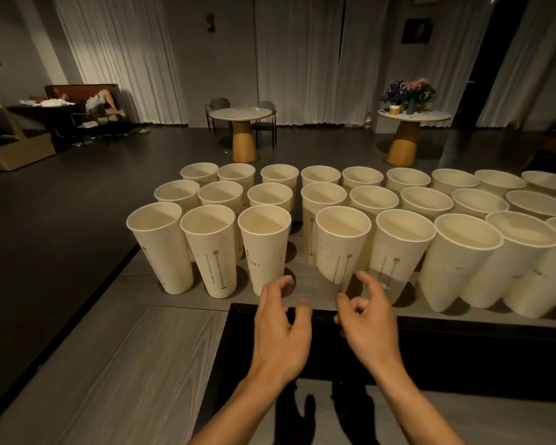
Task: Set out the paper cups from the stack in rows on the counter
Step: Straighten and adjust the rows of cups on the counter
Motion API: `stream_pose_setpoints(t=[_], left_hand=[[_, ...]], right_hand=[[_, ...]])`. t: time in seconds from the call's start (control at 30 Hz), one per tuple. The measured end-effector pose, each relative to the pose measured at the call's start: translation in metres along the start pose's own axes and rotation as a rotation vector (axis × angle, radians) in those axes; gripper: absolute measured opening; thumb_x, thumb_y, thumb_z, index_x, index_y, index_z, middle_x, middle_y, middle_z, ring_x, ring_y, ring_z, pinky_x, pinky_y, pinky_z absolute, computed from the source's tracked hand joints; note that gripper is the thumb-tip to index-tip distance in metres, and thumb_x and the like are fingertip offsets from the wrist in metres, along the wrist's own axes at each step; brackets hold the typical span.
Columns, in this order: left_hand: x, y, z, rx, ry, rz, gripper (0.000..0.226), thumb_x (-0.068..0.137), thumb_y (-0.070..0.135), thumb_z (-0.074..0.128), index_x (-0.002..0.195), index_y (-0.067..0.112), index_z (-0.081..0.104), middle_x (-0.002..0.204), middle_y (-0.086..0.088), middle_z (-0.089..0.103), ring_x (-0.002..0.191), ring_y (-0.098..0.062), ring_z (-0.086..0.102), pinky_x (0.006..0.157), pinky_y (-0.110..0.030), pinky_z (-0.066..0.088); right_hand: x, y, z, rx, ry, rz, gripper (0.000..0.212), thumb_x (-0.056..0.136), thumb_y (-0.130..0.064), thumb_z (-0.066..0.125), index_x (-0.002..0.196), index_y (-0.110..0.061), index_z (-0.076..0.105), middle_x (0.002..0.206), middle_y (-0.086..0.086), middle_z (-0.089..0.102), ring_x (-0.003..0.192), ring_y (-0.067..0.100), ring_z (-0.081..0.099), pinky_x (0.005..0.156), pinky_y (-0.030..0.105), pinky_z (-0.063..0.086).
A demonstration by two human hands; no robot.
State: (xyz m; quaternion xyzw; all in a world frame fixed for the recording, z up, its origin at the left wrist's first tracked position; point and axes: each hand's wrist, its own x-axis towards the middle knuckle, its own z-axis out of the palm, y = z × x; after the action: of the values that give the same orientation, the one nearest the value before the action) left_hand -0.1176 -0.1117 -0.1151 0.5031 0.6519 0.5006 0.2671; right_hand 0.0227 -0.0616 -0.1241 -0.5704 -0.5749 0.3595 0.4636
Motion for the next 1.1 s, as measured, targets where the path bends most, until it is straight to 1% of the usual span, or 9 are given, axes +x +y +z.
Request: stream_pose_setpoints(t=[0.13, 0.33, 0.5, 0.73, 0.83, 0.87, 0.93, 1.03, 1.1], left_hand=[[0.014, 0.016, 0.018, -0.057, -0.115, -0.052, 0.064, 0.106, 0.033, 0.053, 0.164, 0.025, 0.026, 0.168, 0.006, 0.032, 0.152, -0.009, 0.032, 0.127, -0.038, 0.03], [0.021, 0.02, 0.033, -0.107, -0.177, -0.111, 0.062, 0.108, 0.037, 0.046, 0.165, 0.027, 0.023, 0.169, 0.007, 0.029, 0.155, -0.01, 0.028, 0.126, -0.032, 0.025], [0.024, 0.015, 0.036, -0.126, -0.162, -0.07, 0.06, 0.097, 0.045, 0.045, 0.156, 0.041, 0.039, 0.151, 0.015, 0.053, 0.137, 0.001, 0.05, 0.118, -0.038, 0.043], [0.018, 0.015, 0.036, -0.101, -0.135, -0.072, 0.034, 0.104, 0.033, 0.048, 0.131, 0.053, 0.051, 0.128, 0.022, 0.062, 0.118, 0.009, 0.057, 0.102, -0.02, 0.048], [0.006, 0.018, 0.042, -0.074, -0.06, -0.088, 0.03, 0.107, 0.029, 0.049, 0.13, 0.048, 0.046, 0.128, 0.031, 0.051, 0.12, 0.012, 0.051, 0.102, -0.014, 0.037], [0.002, 0.017, 0.044, -0.05, -0.009, -0.106, 0.034, 0.107, 0.031, 0.05, 0.141, 0.038, 0.047, 0.132, 0.027, 0.048, 0.126, 0.006, 0.048, 0.108, -0.02, 0.038], [-0.008, 0.017, 0.053, 0.004, 0.081, -0.119, 0.027, 0.105, 0.034, 0.053, 0.131, 0.028, 0.054, 0.132, 0.015, 0.056, 0.127, -0.009, 0.056, 0.108, -0.031, 0.047], [-0.017, 0.024, 0.068, 0.014, 0.078, -0.071, 0.015, 0.102, 0.029, 0.057, 0.117, 0.027, 0.057, 0.113, 0.009, 0.061, 0.106, -0.01, 0.061, 0.097, -0.039, 0.057], [-0.019, 0.033, 0.081, 0.019, -0.026, -0.03, 0.027, 0.103, 0.027, 0.058, 0.13, 0.027, 0.055, 0.125, 0.013, 0.058, 0.116, -0.005, 0.059, 0.105, -0.035, 0.053]], right_hand=[[0.014, 0.003, -0.002, 0.093, -0.119, 0.056, 0.08, 0.099, -0.014, 0.06, 0.163, -0.027, 0.014, 0.067, 0.005, 0.072, 0.056, 0.012, 0.065, 0.059, 0.031, 0.056], [0.028, 0.006, -0.001, 0.188, -0.225, 0.096, 0.076, 0.098, -0.011, 0.061, 0.162, -0.03, 0.022, 0.065, 0.009, 0.069, 0.061, 0.019, 0.063, 0.056, 0.031, 0.053], [0.026, 0.002, 0.003, 0.199, -0.304, 0.056, 0.073, 0.1, -0.014, 0.061, 0.16, -0.033, 0.024, 0.063, 0.008, 0.066, 0.056, 0.019, 0.06, 0.053, 0.029, 0.051], [0.024, 0.005, -0.003, 0.132, -0.361, 0.065, 0.08, 0.1, -0.013, 0.06, 0.163, -0.031, 0.013, 0.064, 0.004, 0.067, 0.059, 0.015, 0.064, 0.063, 0.027, 0.054], [0.014, 0.009, -0.018, 0.118, -0.266, 0.014, 0.066, 0.099, -0.012, 0.062, 0.152, -0.036, 0.031, 0.068, 0.006, 0.071, 0.06, 0.014, 0.066, 0.062, 0.028, 0.054], [0.01, 0.01, -0.024, 0.113, -0.186, -0.019, 0.054, 0.099, -0.011, 0.062, 0.144, -0.035, 0.044, 0.067, 0.008, 0.07, 0.059, 0.017, 0.066, 0.06, 0.029, 0.055], [0.004, 0.014, -0.041, 0.12, 0.004, -0.066, 0.032, 0.098, -0.009, 0.062, 0.126, -0.025, 0.063, 0.064, 0.01, 0.067, 0.056, 0.023, 0.064, 0.053, 0.03, 0.054], [0.002, 0.019, -0.063, 0.153, 0.198, -0.085, 0.022, 0.098, -0.009, 0.062, 0.117, -0.02, 0.065, 0.061, 0.008, 0.066, 0.053, 0.025, 0.062, 0.049, 0.033, 0.051], [0.003, 0.023, -0.075, 0.132, 0.231, -0.076, 0.026, 0.098, -0.011, 0.062, 0.122, -0.021, 0.062, 0.06, 0.009, 0.066, 0.055, 0.026, 0.063, 0.052, 0.035, 0.053]])
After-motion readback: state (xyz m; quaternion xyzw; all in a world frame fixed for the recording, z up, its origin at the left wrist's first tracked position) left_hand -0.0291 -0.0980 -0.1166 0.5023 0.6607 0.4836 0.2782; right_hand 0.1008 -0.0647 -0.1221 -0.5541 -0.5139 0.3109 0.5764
